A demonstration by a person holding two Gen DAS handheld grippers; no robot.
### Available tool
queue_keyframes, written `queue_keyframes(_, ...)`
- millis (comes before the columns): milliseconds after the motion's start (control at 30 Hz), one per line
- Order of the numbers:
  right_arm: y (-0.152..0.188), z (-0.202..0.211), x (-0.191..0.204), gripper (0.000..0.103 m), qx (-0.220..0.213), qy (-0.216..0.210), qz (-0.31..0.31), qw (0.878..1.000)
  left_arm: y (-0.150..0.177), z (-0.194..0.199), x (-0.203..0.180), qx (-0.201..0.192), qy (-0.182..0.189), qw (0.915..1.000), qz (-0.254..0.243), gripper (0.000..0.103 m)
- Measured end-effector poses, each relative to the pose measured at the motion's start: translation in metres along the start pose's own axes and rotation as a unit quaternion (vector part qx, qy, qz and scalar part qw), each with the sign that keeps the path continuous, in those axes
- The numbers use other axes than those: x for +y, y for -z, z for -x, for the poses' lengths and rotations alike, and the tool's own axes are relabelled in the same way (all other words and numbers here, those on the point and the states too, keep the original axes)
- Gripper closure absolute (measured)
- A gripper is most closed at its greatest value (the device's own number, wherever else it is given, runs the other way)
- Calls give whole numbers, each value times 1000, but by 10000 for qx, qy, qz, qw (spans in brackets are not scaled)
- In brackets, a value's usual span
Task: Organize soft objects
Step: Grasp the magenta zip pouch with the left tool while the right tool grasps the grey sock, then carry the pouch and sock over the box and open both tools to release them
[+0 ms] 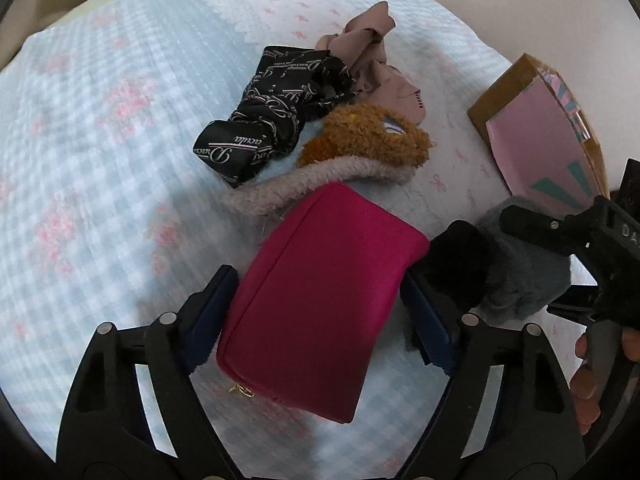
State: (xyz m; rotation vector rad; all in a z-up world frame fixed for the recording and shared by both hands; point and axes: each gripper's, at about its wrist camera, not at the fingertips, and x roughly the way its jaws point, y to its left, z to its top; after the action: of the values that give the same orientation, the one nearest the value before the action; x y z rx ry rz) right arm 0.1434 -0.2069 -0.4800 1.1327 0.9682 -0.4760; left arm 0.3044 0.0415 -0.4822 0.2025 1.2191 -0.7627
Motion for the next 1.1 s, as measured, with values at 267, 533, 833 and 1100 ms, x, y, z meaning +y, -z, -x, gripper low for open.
queue_keyframes(267,0,7,0,43,-169,37,48,9998,4,7,1,66,-97,9999,10,48)
queue_keyframes(533,5,23,0,46,-205,19,177,9996,9,24,-1,-35,-214,9997,138,58)
queue_keyframes(833,11,64,14,46,-311,-57,580,9978,15,73,-16,-382,-282,9977,474,59)
queue_keyframes(1100,6,136,53,46,-472,-262,1384,9889,19,157,-46,-836,-534,9917,822,59)
